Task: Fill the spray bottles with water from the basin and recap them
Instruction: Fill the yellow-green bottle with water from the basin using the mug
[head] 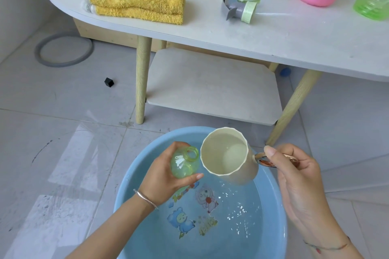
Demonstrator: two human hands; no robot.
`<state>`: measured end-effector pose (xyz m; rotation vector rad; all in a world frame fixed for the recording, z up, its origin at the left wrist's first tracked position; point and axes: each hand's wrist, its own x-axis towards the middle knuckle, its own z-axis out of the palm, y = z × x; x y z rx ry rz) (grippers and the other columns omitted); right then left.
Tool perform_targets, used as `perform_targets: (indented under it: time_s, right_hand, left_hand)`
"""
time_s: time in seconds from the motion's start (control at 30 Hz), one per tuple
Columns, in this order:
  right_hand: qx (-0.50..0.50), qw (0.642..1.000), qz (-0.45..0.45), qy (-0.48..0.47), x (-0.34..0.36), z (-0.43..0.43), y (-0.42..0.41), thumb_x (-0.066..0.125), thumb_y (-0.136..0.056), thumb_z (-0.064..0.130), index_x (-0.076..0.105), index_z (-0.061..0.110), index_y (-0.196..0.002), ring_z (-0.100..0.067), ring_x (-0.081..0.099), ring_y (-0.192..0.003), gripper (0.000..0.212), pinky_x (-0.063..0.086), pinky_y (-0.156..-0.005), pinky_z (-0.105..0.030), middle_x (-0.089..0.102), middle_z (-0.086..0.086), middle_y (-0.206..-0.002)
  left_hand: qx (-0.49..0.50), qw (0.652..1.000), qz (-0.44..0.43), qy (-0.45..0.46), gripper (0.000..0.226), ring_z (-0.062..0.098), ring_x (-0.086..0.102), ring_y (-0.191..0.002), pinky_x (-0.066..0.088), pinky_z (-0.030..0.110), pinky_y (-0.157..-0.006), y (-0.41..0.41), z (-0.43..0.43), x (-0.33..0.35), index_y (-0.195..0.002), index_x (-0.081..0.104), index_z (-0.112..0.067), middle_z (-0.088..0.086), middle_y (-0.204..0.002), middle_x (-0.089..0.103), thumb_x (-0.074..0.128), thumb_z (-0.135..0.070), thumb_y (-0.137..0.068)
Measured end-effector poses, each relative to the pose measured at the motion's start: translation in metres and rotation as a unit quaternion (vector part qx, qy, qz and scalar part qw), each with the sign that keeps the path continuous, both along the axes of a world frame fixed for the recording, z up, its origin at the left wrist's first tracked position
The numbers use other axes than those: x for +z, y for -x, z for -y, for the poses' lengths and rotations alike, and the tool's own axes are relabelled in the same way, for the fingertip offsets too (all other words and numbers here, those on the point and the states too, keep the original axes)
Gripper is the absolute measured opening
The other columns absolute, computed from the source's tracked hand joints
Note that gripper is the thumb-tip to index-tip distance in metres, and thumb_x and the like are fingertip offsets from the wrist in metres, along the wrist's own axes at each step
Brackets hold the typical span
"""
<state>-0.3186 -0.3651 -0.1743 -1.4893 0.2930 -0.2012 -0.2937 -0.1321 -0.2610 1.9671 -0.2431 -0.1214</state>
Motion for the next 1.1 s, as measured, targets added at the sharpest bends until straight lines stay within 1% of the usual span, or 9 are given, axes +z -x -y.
perform_targets:
  time_s: [0.1,0.2,0.3,0.37,0.47,0.6,0.7,0.97,1.1]
  right_hand:
    - [-0.001,1.000,0.002,0.023,0.007,-0.002,0.001,0.084,-0.040,0.064,0.028,0.000,-0.057,-0.034,0.037,-0.055,0.087,0.036,-0.070,-0.027,0.012,-0.024,-0.065]
    - [0.005,0.999,0.008,0.047,0.013,-0.004,0.001,0.086,-0.042,0.057,0.030,0.003,-0.054,-0.010,0.053,-0.051,0.078,0.037,-0.070,-0.026,0.018,-0.016,-0.057]
    - [0.012,0.998,0.020,0.058,0.014,-0.004,0.003,0.086,-0.049,0.042,0.029,0.006,-0.051,-0.005,0.047,-0.047,0.067,0.033,-0.068,-0.028,0.024,0.009,-0.049]
    - [0.010,0.997,0.020,0.070,0.016,-0.004,0.004,0.084,-0.050,0.052,0.029,0.007,-0.052,-0.014,0.029,-0.047,0.071,0.030,-0.062,-0.025,0.024,0.012,-0.049]
    - [0.003,0.996,0.017,0.084,0.022,-0.005,0.005,0.080,-0.048,0.065,0.031,0.008,-0.052,-0.021,0.019,-0.055,0.076,0.028,-0.059,-0.025,0.023,0.012,-0.051]
    - [-0.001,0.995,0.026,0.093,0.025,-0.005,0.004,0.087,-0.054,0.039,0.032,0.001,-0.053,-0.007,0.034,-0.044,0.067,0.027,-0.058,-0.027,0.025,0.007,-0.049]
    - [-0.006,0.993,0.032,0.117,0.029,-0.006,0.004,0.082,-0.050,0.051,0.034,0.003,-0.054,-0.022,0.025,-0.053,0.069,0.027,-0.054,-0.023,0.026,0.005,-0.050]
    - [-0.012,0.988,0.039,0.150,0.033,-0.008,0.004,0.084,-0.062,0.023,0.034,0.004,-0.053,-0.027,0.031,-0.054,0.054,0.028,-0.057,-0.026,0.026,0.012,-0.047]
    - [-0.011,0.985,0.048,0.163,0.035,-0.009,0.005,0.082,-0.063,0.021,0.035,0.006,-0.052,-0.008,0.025,-0.048,0.051,0.025,-0.052,-0.021,0.026,0.014,-0.044]
  left_hand:
    - [-0.013,1.000,-0.006,-0.015,0.066,0.000,0.062,-0.100,0.046,0.018,-0.092,0.002,0.002,-0.003,-0.111,0.051,-0.034,-0.024,-0.110,0.060,0.070,-0.073,-0.062]
    - [-0.013,0.999,-0.006,-0.035,0.063,0.002,0.061,-0.101,0.049,0.027,-0.091,0.003,0.003,-0.006,-0.111,0.051,-0.037,-0.023,-0.108,0.062,0.073,-0.068,-0.062]
    - [-0.019,0.999,-0.010,-0.048,0.059,0.003,0.063,-0.095,0.050,0.032,-0.089,0.004,0.004,-0.009,-0.109,0.048,-0.041,-0.021,-0.098,0.065,0.074,-0.066,-0.063]
    - [-0.025,0.998,-0.016,-0.051,0.057,0.003,0.065,-0.091,0.050,0.035,-0.087,0.004,0.005,-0.011,-0.108,0.047,-0.044,-0.020,-0.093,0.066,0.075,-0.066,-0.063]
    - [-0.024,0.998,-0.005,-0.062,0.057,0.000,0.060,-0.097,0.050,0.030,-0.087,0.005,0.005,-0.011,-0.106,0.046,-0.046,-0.026,-0.105,0.059,0.071,-0.070,-0.061]
    - [-0.019,0.998,-0.017,-0.062,0.059,0.001,0.062,-0.092,0.051,0.029,-0.084,0.006,0.004,-0.013,-0.106,0.046,-0.046,-0.025,-0.098,0.062,0.072,-0.071,-0.060]
    - [-0.017,0.998,-0.014,-0.058,0.060,0.002,0.061,-0.096,0.051,0.032,-0.086,0.005,0.003,-0.014,-0.109,0.049,-0.040,-0.023,-0.100,0.063,0.072,-0.069,-0.061]
    - [-0.022,0.998,-0.020,-0.060,0.060,0.001,0.059,-0.099,0.049,0.026,-0.087,0.007,0.004,-0.014,-0.108,0.049,-0.039,-0.026,-0.106,0.059,0.071,-0.070,-0.062]
    - [-0.023,0.998,-0.021,-0.056,0.060,0.001,0.059,-0.101,0.049,0.028,-0.088,0.007,0.004,-0.014,-0.109,0.049,-0.039,-0.025,-0.107,0.059,0.071,-0.070,-0.062]
